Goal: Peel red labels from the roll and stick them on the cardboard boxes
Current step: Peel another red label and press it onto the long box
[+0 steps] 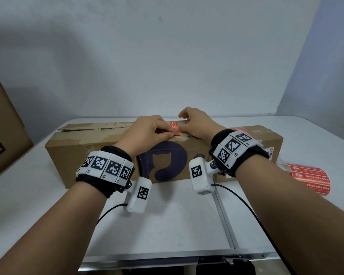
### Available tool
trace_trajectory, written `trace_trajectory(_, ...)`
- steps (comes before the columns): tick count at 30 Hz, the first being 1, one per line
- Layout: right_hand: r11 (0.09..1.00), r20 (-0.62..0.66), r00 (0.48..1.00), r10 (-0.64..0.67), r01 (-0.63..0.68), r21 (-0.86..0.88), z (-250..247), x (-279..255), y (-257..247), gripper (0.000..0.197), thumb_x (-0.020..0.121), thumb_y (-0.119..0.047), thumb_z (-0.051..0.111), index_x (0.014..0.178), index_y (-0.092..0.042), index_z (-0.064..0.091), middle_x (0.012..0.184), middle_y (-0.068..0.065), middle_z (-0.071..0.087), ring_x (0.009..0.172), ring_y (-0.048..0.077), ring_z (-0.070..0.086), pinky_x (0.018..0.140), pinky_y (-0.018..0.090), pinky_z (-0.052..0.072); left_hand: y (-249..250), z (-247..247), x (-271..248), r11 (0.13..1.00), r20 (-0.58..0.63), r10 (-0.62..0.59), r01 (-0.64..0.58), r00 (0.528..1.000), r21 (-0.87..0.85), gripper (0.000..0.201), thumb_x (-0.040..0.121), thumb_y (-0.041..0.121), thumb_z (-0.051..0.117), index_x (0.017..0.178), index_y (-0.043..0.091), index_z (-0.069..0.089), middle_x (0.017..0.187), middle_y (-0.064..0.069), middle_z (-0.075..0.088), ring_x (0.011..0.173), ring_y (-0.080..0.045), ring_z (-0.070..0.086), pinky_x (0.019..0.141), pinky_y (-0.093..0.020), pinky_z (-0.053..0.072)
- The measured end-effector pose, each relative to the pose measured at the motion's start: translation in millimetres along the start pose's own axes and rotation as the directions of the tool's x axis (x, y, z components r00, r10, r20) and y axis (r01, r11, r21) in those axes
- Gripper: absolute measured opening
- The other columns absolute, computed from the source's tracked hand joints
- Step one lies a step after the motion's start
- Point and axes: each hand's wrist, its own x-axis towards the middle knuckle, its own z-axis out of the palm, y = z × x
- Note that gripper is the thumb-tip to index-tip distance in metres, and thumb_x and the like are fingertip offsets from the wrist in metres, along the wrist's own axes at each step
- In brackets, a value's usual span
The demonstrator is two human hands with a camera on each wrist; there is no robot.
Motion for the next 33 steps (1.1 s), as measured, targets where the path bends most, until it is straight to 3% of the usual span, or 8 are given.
trace_trajectory(6,0.999,-0.02,0.999,0.033,-0.033,0.007,0.4,2.7,-2.6,0.043,0.086,-0.028,0.067,0.124,-0.011,0.057,0.129,0.006,0.058,0.119,0.02,0.054,0.09,0.022,0.04,-0.7,-2.1,-1.3,1.0,0.026,-0.021,0.022,0.999,-0.022,0.018,0.086,0.029,0.067,0.102,0.032,0.075,0.095,0.013,0.066,0.086,-0.002,0.058,0.071,-0.005,0.036)
trace_trajectory(9,0.999,-0.061,0.997,0.04,-0.039,0.022,3.5,5.2,-2.8,0.038,0.086,-0.029,0.068,0.117,-0.009,0.059,0.123,0.007,0.061,0.116,0.021,0.055,0.09,0.026,0.042,-0.2,-4.7,-0.5,0.997,0.016,-0.043,0.044,0.999,-0.063,0.024,0.088,0.022,0.064,0.11,0.029,0.072,0.1,0.011,0.067,0.092,-0.004,0.06,0.082,-0.008,0.039)
trace_trajectory(11,0.999,-0.084,0.996,0.043,-0.04,0.03,5.8,6.9,-3.0,0.035,0.086,-0.028,0.068,0.113,-0.009,0.06,0.119,0.008,0.063,0.113,0.021,0.056,0.087,0.026,0.043,-0.8,-4.1,3.5,0.998,-0.022,-0.068,0.068,0.997,-0.012,0.026,0.091,0.018,0.06,0.115,0.024,0.069,0.109,0.006,0.066,0.1,-0.01,0.061,0.087,-0.017,0.041)
trace_trajectory(14,0.997,-0.105,0.993,0.051,-0.044,0.071,8.5,8.5,-1.7,0.031,0.086,-0.026,0.068,0.11,-0.008,0.061,0.116,0.009,0.064,0.109,0.022,0.058,0.09,0.031,0.049,-0.7,-0.2,11.6,0.982,-0.04,-0.094,0.099,0.995,0.16,0.028,0.094,0.014,0.053,0.117,0.019,0.067,0.119,0.002,0.061,0.107,-0.015,0.058,0.086,-0.019,0.037)
trace_trajectory(19,0.999,-0.156,0.987,0.031,-0.024,0.045,13.3,10.6,0.9,0.021,0.089,-0.019,0.062,0.105,-0.006,0.063,0.111,0.01,0.065,0.107,0.025,0.059,0.092,0.036,0.049,0.3,-1.5,16.7,0.966,0.037,-0.06,0.049,0.998,0.252,0.03,0.096,0.016,0.05,0.12,0.019,0.066,0.118,-0.001,0.061,0.11,-0.02,0.057,0.09,-0.025,0.041)
trace_trajectory(23,0.999,-0.152,0.988,0.04,-0.036,0.033,14.6,10.0,-0.2,0.018,0.091,-0.018,0.058,0.105,-0.007,0.062,0.111,0.01,0.065,0.107,0.026,0.059,0.092,0.039,0.05,-0.2,-3.7,14.7,0.961,0.13,-0.04,0.003,0.991,0.275,0.035,0.095,0.014,0.046,0.121,0.027,0.066,0.117,-0.003,0.057,0.106,-0.021,0.056,0.084,-0.025,0.038)
trace_trajectory(33,0.999,-0.134,0.991,0.006,-0.001,0.037,12.3,4.4,-0.1,0.023,0.091,-0.015,0.055,0.109,-0.003,0.062,0.116,0.014,0.063,0.113,0.028,0.056,0.097,0.04,0.047,1.9,0.6,20.6,0.957,0.214,-0.138,0.074,0.967,0.282,0.043,0.097,0.013,0.038,0.134,0.029,0.053,0.123,-0.007,0.046,0.114,-0.022,0.047,0.092,-0.024,0.033)
